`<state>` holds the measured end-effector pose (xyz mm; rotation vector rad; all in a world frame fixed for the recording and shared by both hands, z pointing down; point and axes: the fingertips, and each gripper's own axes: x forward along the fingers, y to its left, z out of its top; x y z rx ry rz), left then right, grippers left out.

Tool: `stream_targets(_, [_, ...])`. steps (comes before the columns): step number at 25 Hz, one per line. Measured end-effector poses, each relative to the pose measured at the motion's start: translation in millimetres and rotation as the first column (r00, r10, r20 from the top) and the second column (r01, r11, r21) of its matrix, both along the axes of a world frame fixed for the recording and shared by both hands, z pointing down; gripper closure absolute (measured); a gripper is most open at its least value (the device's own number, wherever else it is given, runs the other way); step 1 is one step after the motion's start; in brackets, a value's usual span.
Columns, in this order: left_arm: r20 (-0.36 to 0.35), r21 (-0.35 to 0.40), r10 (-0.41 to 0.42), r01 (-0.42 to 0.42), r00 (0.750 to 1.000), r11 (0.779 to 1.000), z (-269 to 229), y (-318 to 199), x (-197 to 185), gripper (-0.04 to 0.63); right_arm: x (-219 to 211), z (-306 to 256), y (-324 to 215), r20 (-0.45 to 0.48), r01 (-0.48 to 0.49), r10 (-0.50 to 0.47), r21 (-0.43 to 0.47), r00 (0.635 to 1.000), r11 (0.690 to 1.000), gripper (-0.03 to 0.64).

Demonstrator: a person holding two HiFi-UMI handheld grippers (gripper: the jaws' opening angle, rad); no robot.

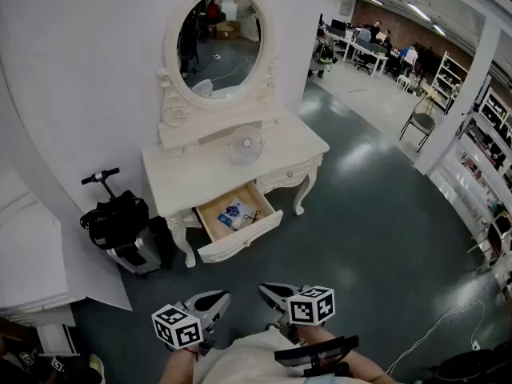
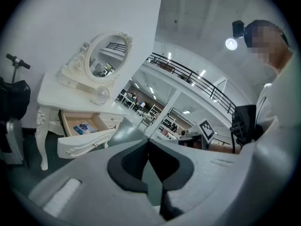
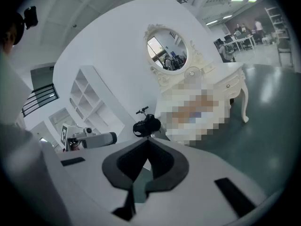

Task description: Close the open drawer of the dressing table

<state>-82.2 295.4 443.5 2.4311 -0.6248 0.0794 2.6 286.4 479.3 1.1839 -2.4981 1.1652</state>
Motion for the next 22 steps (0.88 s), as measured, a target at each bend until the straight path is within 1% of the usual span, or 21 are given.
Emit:
stream_targets(6, [0.005, -0.003, 0.016, -0.016, 1.000, 1.000, 2, 2, 5, 0.586, 4, 1, 0, 0.003, -0.007, 0.007, -0.001, 1.000, 1.000, 0.603])
stream_targets(11, [0.006, -0.007, 0.007, -0.007, 1.000, 1.000, 4, 3, 3, 0.586, 1, 3, 2, 0.009, -0.001, 0.001, -0.004, 1.000, 1.000, 0.603])
stream_targets(17, [0.009, -0.017, -0.010, 0.010, 1.000, 1.000, 7, 5, -5, 0.586, 0, 2, -1, 0.083, -0.034, 0.035, -0.008, 0.996, 0.999, 0.600])
stream_targets(22, [0.004, -0.022, -0.012, 0.012, 1.000, 1.000, 10, 5, -8, 0.586, -1, 3, 0, 0.058, -0.032, 0.032, -0.004, 0.998, 0.999, 0.600])
